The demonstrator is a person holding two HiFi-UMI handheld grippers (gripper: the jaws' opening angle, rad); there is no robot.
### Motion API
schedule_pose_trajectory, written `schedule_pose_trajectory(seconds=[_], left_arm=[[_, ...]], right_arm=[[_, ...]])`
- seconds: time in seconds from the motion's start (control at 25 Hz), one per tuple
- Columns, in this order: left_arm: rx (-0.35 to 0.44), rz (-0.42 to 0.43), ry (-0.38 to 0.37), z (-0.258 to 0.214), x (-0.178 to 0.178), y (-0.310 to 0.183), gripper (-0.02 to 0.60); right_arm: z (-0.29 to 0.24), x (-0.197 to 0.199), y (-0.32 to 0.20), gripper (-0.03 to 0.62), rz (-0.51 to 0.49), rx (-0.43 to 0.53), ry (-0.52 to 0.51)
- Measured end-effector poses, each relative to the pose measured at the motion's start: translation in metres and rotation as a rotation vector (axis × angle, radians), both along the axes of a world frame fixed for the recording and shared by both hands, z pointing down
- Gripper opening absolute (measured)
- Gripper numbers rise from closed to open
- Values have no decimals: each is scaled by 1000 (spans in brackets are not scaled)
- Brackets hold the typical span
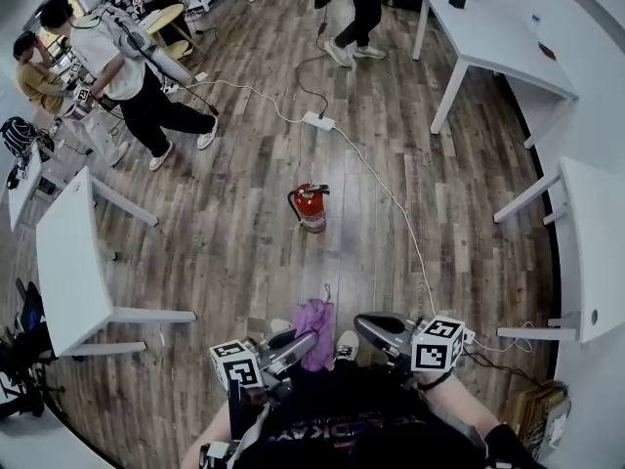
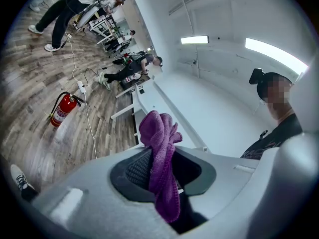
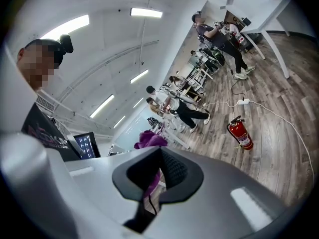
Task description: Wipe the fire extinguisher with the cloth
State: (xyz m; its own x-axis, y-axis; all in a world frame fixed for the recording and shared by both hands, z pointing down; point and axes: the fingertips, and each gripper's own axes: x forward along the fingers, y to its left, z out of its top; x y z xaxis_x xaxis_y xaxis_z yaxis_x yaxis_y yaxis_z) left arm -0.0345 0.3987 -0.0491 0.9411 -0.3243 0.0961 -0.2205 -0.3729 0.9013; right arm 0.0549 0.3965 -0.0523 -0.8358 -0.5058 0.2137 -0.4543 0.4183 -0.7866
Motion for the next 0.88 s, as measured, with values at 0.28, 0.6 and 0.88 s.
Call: schedule_pose_trajectory(seconds=[0.28, 0.6, 0.88], left_arm=[[3, -6, 0, -5, 2, -7, 94], [44, -20, -8, -21, 5, -21, 94], [54, -42, -7, -20, 5, -34, 94]], right_arm=[[-8, 3, -6, 5, 6, 6, -18], [-22, 13, -15, 5, 2, 47, -19], [-24, 21, -26, 5, 17, 47, -29]])
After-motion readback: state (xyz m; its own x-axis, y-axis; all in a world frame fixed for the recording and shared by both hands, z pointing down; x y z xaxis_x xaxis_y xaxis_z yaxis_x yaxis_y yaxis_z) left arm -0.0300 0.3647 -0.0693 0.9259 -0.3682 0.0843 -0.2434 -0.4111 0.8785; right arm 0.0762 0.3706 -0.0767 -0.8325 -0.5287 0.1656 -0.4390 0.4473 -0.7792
